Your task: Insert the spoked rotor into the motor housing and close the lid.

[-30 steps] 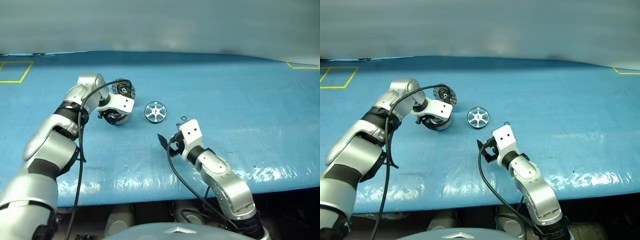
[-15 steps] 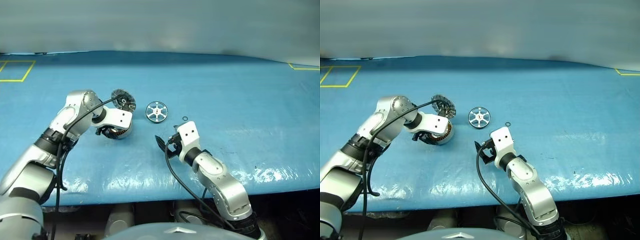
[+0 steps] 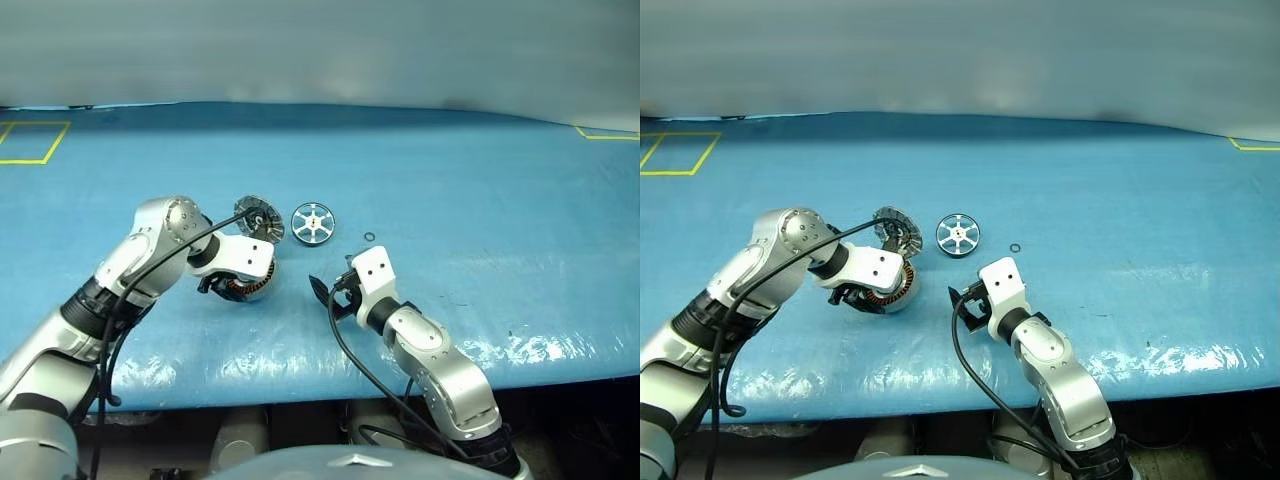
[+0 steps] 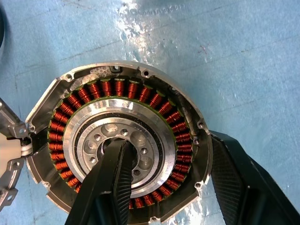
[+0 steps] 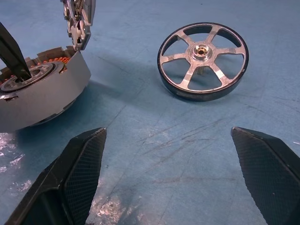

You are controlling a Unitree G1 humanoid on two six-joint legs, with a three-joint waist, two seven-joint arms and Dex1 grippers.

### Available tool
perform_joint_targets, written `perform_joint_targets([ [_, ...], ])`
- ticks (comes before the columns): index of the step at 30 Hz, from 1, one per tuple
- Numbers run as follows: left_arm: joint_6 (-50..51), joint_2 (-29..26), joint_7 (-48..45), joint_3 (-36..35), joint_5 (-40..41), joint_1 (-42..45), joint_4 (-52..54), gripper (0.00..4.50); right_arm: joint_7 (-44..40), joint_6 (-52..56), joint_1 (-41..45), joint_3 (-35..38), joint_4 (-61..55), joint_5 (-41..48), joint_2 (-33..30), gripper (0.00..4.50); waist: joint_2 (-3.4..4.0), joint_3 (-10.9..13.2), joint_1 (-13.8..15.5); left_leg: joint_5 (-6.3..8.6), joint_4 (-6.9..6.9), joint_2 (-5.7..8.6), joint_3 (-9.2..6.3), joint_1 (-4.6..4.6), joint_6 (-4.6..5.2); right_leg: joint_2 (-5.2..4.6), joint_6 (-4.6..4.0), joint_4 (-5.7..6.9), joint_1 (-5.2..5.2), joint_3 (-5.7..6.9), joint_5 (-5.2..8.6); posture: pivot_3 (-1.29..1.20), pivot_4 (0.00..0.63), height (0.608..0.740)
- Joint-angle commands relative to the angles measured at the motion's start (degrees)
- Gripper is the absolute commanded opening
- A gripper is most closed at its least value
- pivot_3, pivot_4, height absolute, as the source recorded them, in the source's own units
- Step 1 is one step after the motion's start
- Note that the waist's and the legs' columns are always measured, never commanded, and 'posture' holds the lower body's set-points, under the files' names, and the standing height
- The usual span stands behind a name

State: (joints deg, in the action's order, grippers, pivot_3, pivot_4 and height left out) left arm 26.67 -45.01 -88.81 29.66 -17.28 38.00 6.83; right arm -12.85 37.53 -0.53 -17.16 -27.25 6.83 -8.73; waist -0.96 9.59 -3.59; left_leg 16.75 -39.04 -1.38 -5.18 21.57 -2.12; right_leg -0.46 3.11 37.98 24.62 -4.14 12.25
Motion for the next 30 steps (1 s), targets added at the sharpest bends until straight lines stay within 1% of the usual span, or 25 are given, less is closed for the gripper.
perform_joint_targets([
  [1,1.25,0.38,0.34,-0.73,1.27,1.08,3.18,2.06,-0.12,-1.49,0.02,0.16,-1.30,-0.12,0.09,4.50,0.00,0.00,0.00,0.00,0.00,0.00,0.00,0.00,0.00,0.00,0.00,0.00,0.00,0.00,0.00,0.00,0.150,0.740],
  [11,3.04,0.53,0.82,1.65,0.08,2.05,2.72,2.06,0.34,-1.75,-0.18,0.04,-1.11,-0.31,0.34,4.50,0.00,0.00,0.01,0.00,-0.01,0.00,0.00,-0.01,0.00,0.00,0.02,0.00,0.00,0.00,0.01,0.00,0.150,0.740],
  [13,3.54,0.75,0.89,1.86,0.35,2.17,2.99,2.81,0.31,-1.80,-0.16,0.04,-1.06,-0.31,0.36,4.50,0.00,0.00,0.01,0.00,-0.01,0.00,0.00,-0.02,0.00,0.01,0.04,0.01,-0.01,0.00,0.02,0.00,0.150,0.740],
  [18,4.81,1.67,1.31,0.43,2.85,2.29,4.35,4.45,0.15,-1.77,0.03,0.06,-0.93,-0.40,0.46,4.50,0.00,0.00,0.01,0.00,-0.01,0.00,0.01,-0.02,0.00,0.00,0.14,0.01,-0.01,-0.01,0.08,0.00,0.150,0.740],
  [24,6.97,0.81,1.30,-2.55,7.35,3.73,7.64,4.48,0.03,-1.66,-0.39,0.09,-1.22,-0.53,0.35,4.50,0.00,0.00,0.12,0.00,-0.02,0.00,0.01,-0.02,0.00,0.00,0.16,0.02,-0.02,-0.01,0.09,0.00,0.150,0.740],
  [30,9.49,-2.59,1.13,-5.71,11.75,3.54,12.94,4.48,-0.03,-1.43,-0.80,0.13,-1.54,-0.53,0.22,4.50,0.02,0.00,-0.11,0.00,-0.01,-0.01,0.01,-0.04,0.00,0.00,0.17,0.02,-0.02,-0.02,0.11,0.00,0.150,0.740],
])
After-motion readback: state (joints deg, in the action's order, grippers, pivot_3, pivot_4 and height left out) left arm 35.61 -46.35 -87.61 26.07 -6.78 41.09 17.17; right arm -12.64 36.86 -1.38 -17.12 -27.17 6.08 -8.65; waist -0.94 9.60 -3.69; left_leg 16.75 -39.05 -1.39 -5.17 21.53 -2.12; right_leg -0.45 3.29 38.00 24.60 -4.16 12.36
